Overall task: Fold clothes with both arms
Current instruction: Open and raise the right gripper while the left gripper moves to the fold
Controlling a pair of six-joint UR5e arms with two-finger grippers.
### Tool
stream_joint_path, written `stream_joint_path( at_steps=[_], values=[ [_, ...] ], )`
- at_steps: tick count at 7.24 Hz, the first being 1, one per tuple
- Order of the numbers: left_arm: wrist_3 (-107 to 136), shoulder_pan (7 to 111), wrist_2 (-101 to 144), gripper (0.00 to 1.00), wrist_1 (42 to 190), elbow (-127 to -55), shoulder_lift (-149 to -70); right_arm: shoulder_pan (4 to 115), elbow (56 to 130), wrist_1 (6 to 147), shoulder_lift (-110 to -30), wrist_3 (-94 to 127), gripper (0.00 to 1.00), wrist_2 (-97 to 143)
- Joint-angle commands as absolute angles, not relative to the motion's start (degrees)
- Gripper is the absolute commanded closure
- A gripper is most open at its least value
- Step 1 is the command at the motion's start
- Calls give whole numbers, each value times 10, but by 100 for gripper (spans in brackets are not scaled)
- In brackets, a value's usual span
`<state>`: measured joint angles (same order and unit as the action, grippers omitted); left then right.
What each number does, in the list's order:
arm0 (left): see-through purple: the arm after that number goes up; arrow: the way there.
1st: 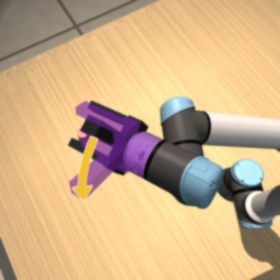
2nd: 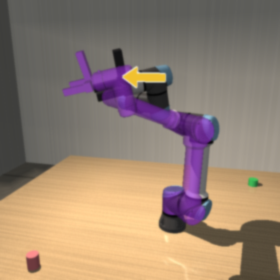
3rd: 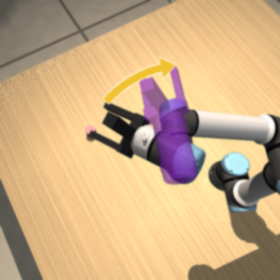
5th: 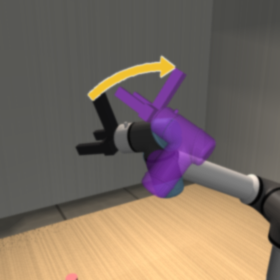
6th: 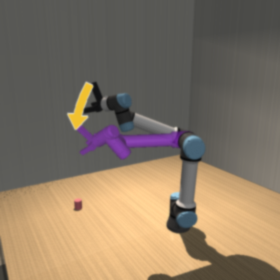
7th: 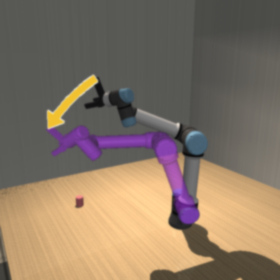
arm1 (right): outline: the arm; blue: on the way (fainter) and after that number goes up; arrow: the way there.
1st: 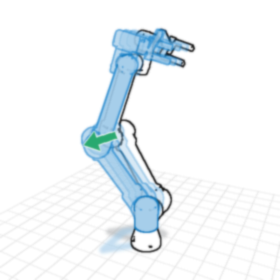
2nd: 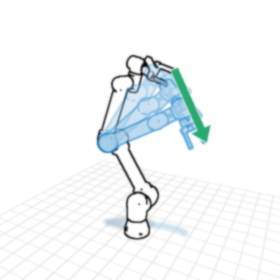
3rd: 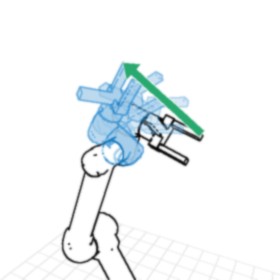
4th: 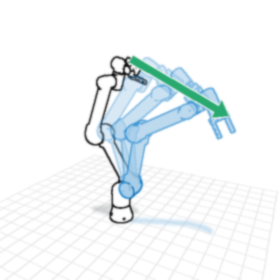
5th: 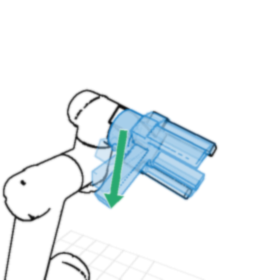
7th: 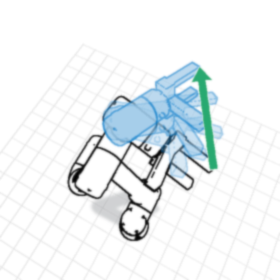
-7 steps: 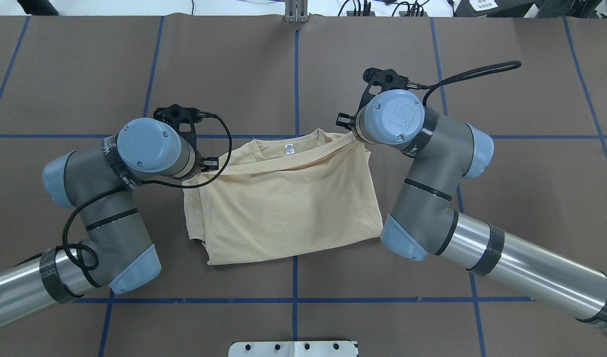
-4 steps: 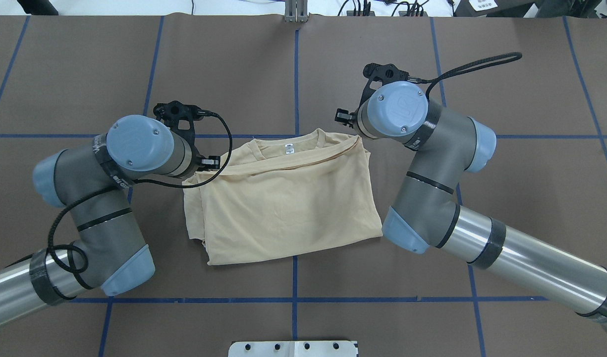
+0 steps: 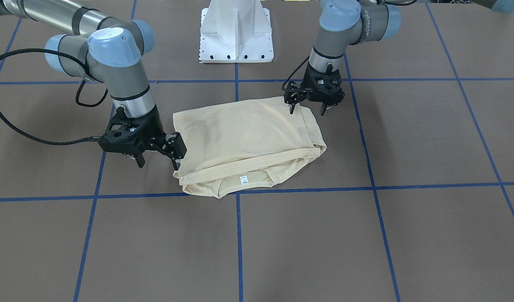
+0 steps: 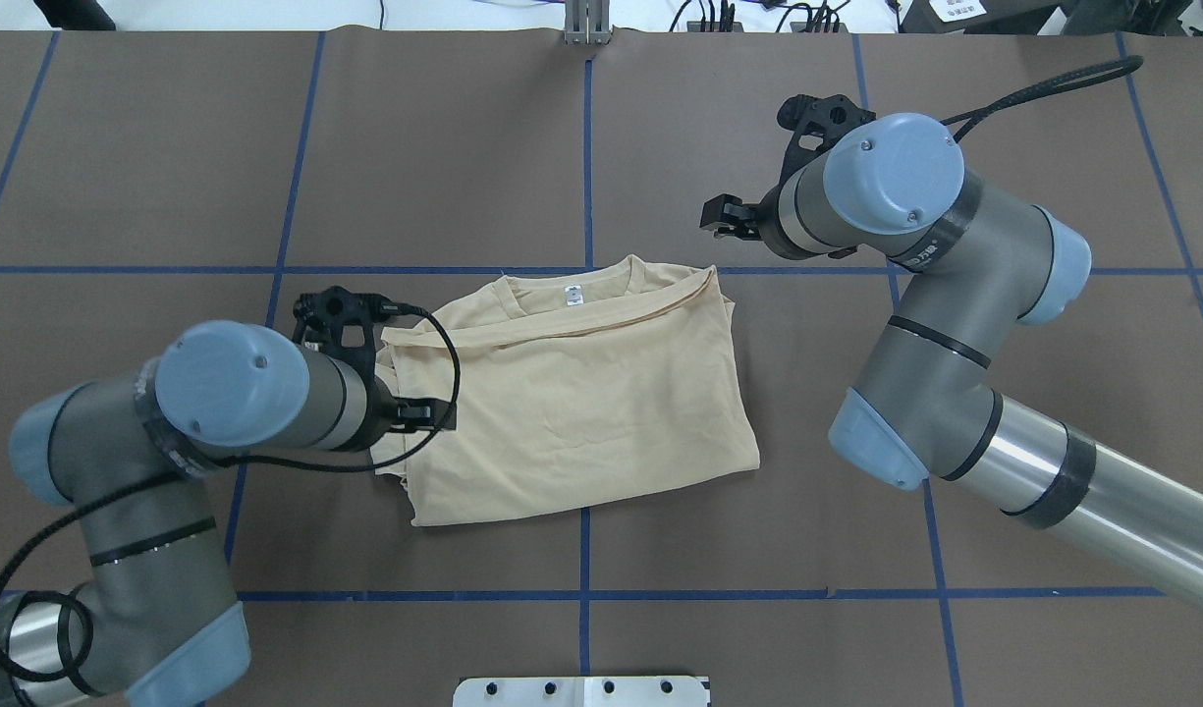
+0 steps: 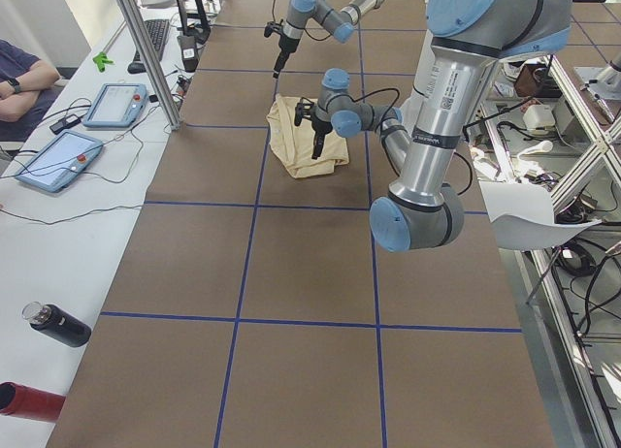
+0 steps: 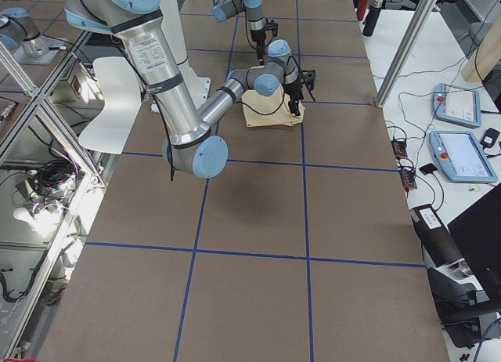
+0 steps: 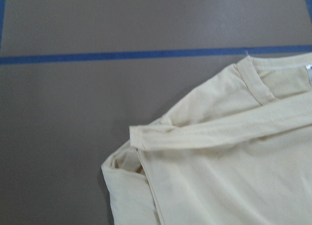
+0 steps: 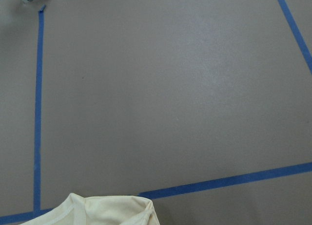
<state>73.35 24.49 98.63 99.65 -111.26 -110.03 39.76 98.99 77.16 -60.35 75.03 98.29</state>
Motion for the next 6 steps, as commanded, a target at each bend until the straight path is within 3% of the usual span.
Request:
stream_joint_path(
  at_steps=[1, 3, 6],
  values=[
    [779, 191, 965, 6, 998, -1108, -1098, 398, 993, 772, -606, 747, 0, 983],
    [779, 190, 965, 29, 999, -1101, -1096, 398, 993, 772, -606, 747, 0, 983],
    [779, 185, 966, 41, 1000, -1096, -1099, 397, 992, 772, -606, 747, 0, 981]
  ],
)
